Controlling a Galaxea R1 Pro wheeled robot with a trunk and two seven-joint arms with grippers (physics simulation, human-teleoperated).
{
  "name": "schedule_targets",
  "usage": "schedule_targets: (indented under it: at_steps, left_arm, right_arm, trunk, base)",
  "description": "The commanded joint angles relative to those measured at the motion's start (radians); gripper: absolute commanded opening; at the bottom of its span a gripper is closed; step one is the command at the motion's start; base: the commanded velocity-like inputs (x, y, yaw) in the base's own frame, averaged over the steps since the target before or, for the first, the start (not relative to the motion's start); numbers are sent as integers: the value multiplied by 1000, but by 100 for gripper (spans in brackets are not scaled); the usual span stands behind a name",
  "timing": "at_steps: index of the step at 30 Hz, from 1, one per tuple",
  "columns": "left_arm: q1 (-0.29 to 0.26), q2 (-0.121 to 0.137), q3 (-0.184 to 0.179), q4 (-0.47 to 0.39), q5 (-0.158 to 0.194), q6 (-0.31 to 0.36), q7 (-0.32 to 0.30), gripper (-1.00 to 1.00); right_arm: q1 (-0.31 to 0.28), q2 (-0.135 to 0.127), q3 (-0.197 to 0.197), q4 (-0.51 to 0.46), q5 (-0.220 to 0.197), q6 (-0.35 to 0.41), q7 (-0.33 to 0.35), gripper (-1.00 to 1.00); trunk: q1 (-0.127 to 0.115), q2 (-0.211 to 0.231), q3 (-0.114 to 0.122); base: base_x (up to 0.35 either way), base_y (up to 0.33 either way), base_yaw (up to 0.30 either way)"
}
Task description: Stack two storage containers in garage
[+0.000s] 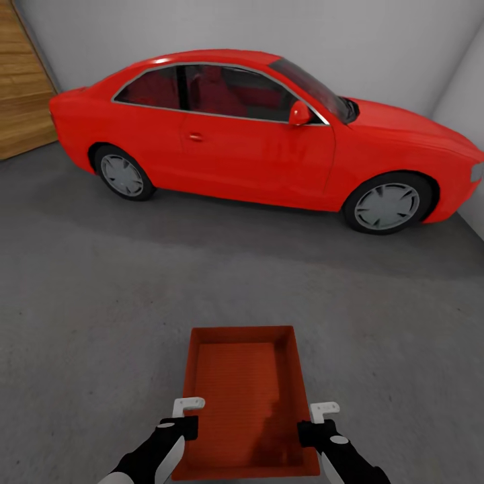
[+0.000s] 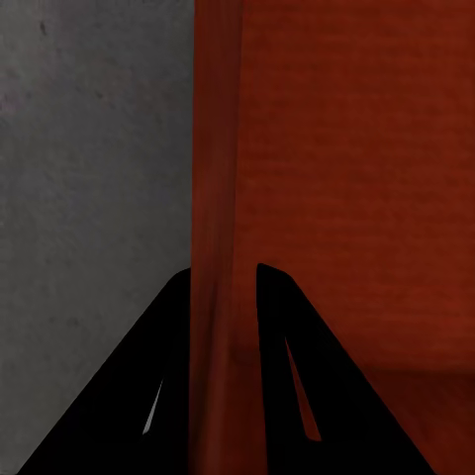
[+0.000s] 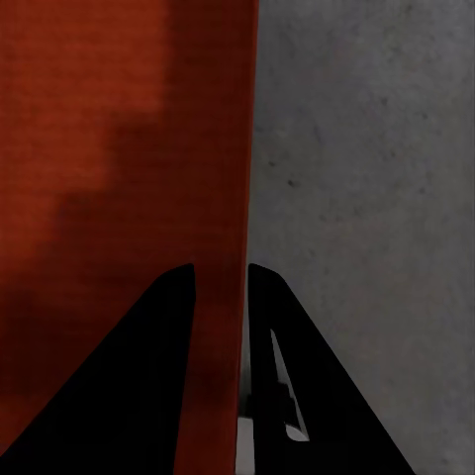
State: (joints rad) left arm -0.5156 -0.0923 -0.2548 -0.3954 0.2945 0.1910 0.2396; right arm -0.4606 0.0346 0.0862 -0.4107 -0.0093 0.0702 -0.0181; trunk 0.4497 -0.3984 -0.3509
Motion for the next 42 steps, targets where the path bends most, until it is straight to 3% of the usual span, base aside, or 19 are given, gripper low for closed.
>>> schedule_targets:
  at_steps: [1,15,42]
  left_arm:
    - [-1,-82,8,-56,-21,7,12,-100]
    - [-1,-82,6,-57,-16,8,10,-100]
    - [-1,-82,6,-57,-15,8,10,-100]
  right_arm:
    - [0,59,-3,1,3,6,-2,-100]
    - [0,59,-3,1,3,6,-2,-100]
    - [0,59,-3,1,3,6,-2,-100]
  trunk:
    - [0,-2,-2]
    - [0,-2,-7]
    - [104,-191,-92]
  base:
    - [0,0,0]
    - [0,0,0]
    - [0,0,0]
